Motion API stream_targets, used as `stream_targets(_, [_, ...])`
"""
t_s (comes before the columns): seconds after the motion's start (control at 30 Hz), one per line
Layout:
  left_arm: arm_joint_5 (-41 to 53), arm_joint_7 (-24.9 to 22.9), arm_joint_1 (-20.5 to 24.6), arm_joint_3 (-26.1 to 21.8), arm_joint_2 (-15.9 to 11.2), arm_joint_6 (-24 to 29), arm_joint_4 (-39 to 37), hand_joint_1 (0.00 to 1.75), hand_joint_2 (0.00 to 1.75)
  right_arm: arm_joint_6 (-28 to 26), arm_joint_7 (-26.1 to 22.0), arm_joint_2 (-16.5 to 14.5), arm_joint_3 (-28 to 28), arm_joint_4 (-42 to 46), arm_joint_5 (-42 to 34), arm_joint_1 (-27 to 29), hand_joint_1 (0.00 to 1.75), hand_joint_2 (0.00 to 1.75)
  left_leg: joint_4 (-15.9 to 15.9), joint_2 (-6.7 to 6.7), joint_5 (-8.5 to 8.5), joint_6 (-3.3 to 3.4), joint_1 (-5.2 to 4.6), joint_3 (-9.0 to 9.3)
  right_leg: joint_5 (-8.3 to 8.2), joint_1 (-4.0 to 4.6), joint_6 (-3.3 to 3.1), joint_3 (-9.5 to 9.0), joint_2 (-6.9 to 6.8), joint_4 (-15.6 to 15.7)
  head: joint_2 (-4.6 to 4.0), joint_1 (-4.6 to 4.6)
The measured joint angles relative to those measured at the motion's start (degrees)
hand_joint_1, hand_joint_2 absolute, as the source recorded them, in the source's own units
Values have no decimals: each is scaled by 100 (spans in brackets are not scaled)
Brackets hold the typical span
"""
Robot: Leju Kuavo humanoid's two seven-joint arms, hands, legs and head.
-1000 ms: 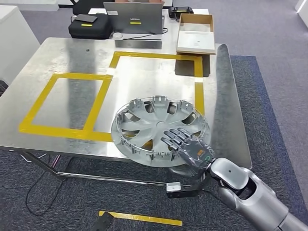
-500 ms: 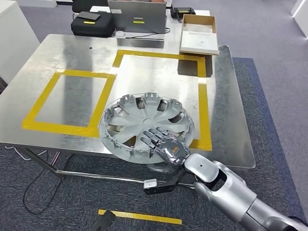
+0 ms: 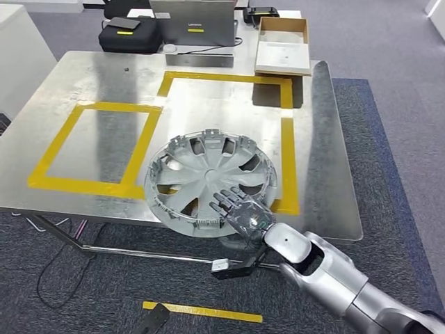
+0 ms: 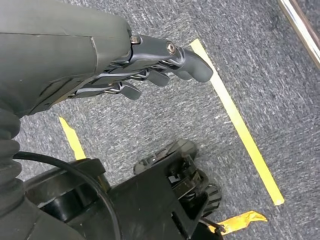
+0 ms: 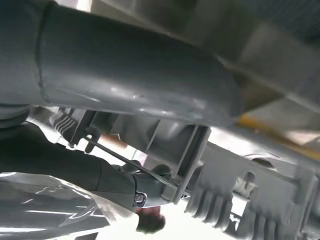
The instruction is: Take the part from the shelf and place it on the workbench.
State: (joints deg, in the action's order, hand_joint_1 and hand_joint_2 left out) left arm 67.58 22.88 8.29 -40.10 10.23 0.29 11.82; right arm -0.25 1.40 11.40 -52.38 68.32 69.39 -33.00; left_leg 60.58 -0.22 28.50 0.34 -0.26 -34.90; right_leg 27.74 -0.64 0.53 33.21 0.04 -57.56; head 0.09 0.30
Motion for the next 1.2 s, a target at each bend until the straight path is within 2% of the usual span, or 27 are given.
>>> stream_targets(0.03, [-3,0,0,1,-2,-1,0,0,175,117,-91,1,-10,-19,-112,-53,0,0,288,1,166,-31,10,-121,-5,-6,-27,-5,-4,6,0,-4])
stream_targets(0.1, [-14,0,-7,2,-4,-1,0,0,175,226,-195,1,-34,-56,-252,-145,0,0,1061,3,514,-67,27,-458,-1,-3,-51,-5,-5,3,0,-10])
stream_targets(0.13, [-19,0,-14,2,-5,-1,0,0,175,278,-235,1,-46,-73,-318,-179,0,0,1345,3,593,-76,34,-586,1,-1,-54,-8,-4,2,0,-10])
stream_targets(0.17, [-23,0,-19,2,-5,-2,0,0,175,364,-288,2,-58,-91,-419,-210,0,0,1421,3,556,-76,39,-625,2,-1,-54,-12,-2,0,0,-11])
stream_targets(0.2, [-26,0,-22,2,-5,-2,0,0,175,489,-347,4,-73,-106,-560,-245,0,0,1273,3,412,-70,44,-564,4,-2,-53,-18,1,-3,0,-10])
stream_targets(0.27, [-37,0,-21,3,-7,1,0,0,175,813,-469,21,-116,-124,-959,-363,0,0,525,3,-5,-42,52,-239,13,-1,-43,-29,10,-7,0,-9])
stream_targets(0.3, [-45,0,-18,3,-8,4,0,0,175,951,-514,37,-147,-129,-1163,-446,0,0,167,2,-136,-29,49,-87,18,9,-29,-20,18,-17,0,-8])
stream_targets(0.33, [-52,-1,-16,4,-8,7,0,0,175,1068,-556,59,-179,-132,-1363,-534,0,0,-65,0,-198,-16,45,4,16,20,-7,-2,23,-22,0,-6])
stream_targets(0.37, [-59,-1,-17,5,-9,9,0,0,175,1155,-596,82,-210,-135,-1540,-614,0,0,-161,-4,-192,-5,38,33,10,28,15,19,25,-25,0,-2])
stream_targets(0.47, [-86,-2,-32,8,-12,12,0,0,175,1243,-658,156,-305,-135,-1912,-798,0,0,-218,-7,-210,68,42,30,51,21,100,78,21,-59,0,6])
stream_targets(0.53, [-104,-2,-25,10,-10,16,0,0,175,1073,-591,194,-356,-129,-1935,-872,0,0,-255,0,-238,136,59,37,293,12,143,273,20,-445,0,22])
stream_targets(0.6, [-118,0,-27,10,-9,26,0,0,175,703,-477,221,-389,-114,-1817,-862,0,0,-255,5,-239,166,55,33,636,10,169,634,18,-1219,0,32])
stream_targets(0.63, [-132,3,-34,10,-9,34,0,0,175,428,-393,233,-394,-87,-1698,-808,0,0,-254,6,-237,171,53,34,731,10,178,794,17,-1543,0,31])
stream_targets(0.67, [-145,8,-43,10,-9,44,0,0,175,123,-298,245,-381,-34,-1541,-724,0,0,-252,4,-234,175,52,38,724,9,184,872,17,-1691,0,31])
stream_targets(0.7, [-160,13,-52,9,-9,55,0,0,175,-181,-197,260,-348,42,-1370,-625,0,0,-249,-2,-231,176,51,43,611,9,182,845,16,-1609,0,32])
stream_targets(0.73, [-175,19,-60,9,-9,65,0,0,175,-470,-101,274,-298,138,-1195,-520,0,0,-246,-9,-227,172,51,49,414,8,174,711,13,-1309,0,32])
stream_targets(0.77, [-191,25,-67,8,-8,72,0,0,175,-730,-21,291,-229,252,-1033,-414,0,0,-239,-16,-218,162,51,54,211,8,161,516,5,-884,0,33])
stream_targets(0.8, [-213,30,-74,8,-8,76,0,0,175,-989,47,311,-138,384,-873,-297,0,0,-224,-22,-206,143,40,50,78,13,148,314,-2,-484,0,32])
stream_targets(0.83, [-238,39,-83,8,-9,78,0,0,175,-1268,104,327,-18,545,-703,-148,0,0,-215,-25,-198,120,30,44,4,18,134,166,-6,-200,0,26])
stream_targets(0.87, [-264,52,-96,7,-11,78,0,0,175,-1542,149,344,126,725,-541,29,0,0,-210,-27,-195,96,22,41,-5,27,120,81,-7,-55,0,24])
stream_targets(0.93, [-313,82,-132,4,-15,86,0,0,175,-1961,190,379,426,1080,-312,406,0,0,-214,-30,-196,49,21,43,3,34,79,49,1,-26,0,19])
stream_targets(1.0, [-366,118,-165,-2,-22,125,0,0,175,-2345,199,406,775,1462,-161,785,0,0,-94,-21,-82,-11,30,5,-11,17,19,30,-7,-5,0,10])
stream_targets(1.03, [-397,139,-177,-7,-25,149,0,0,131,-2568,202,409,971,1676,-86,995,0,0,116,-15,62,-43,36,-77,-16,5,-10,18,-17,7,0,4])
stream_targets(1.1, [-469,195,-206,-24,-28,187,0,0,44,-2987,197,410,1387,2122,46,1445,0,0,858,-6,454,-90,48,-383,-6,4,-46,8,-41,7,0,-7])
stream_targets(1.13, [-501,216,-225,-34,-30,205,0,0,0,-3129,192,410,1571,2316,89,1665,0,0,1217,-5,597,-99,52,-534,-1,6,-52,5,-48,6,0,-5])
stream_targets(1.17, [-531,231,-246,-48,-32,228,0,0,0,-3238,185,409,1747,2498,120,1877,0,0,1430,-5,646,-101,53,-618,2,7,-55,2,-51,6,0,-6])
stream_targets(1.2, [-556,236,-265,-65,-34,257,0,0,0,-3334,172,406,1918,2678,142,2087,0,0,1422,-5,581,-93,53,-600,5,7,-56,-4,-48,5,0,-6])
